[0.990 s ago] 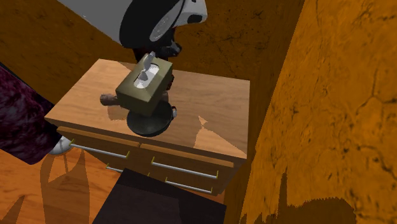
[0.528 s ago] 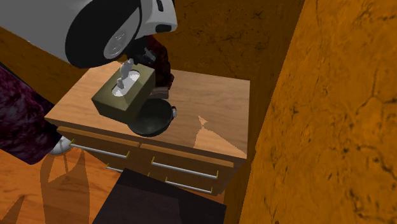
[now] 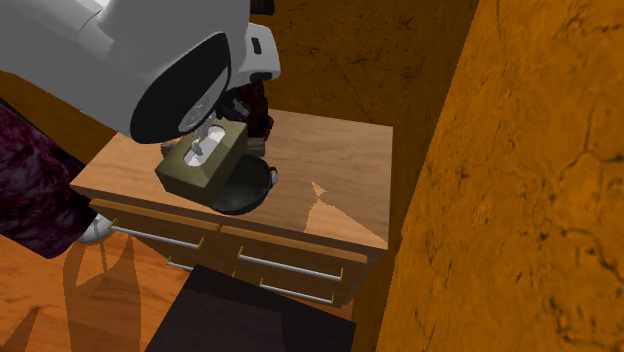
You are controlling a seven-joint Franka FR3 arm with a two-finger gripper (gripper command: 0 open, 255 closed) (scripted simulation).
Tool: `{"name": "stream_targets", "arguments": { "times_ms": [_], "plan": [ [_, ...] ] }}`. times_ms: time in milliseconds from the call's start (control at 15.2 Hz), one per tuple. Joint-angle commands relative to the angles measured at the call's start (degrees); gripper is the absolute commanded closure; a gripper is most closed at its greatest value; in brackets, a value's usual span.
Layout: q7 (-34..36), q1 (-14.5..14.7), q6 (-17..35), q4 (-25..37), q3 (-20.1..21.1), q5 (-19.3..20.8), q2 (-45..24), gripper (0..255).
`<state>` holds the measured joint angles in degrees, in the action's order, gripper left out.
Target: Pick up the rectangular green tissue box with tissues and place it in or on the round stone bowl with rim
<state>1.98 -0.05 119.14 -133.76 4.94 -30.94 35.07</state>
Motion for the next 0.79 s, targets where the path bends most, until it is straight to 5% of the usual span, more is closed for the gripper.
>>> {"name": "stream_targets", "arguments": {
  "times_ms": [0,726],
  "plan": [
    [-0.62,0.15,1.39,-1.46,0.14,-0.43,0.01,255],
    [-4.52,1.19,8.89,-8.97,0.59,-3.19,-0.59,255]
  ]
}}
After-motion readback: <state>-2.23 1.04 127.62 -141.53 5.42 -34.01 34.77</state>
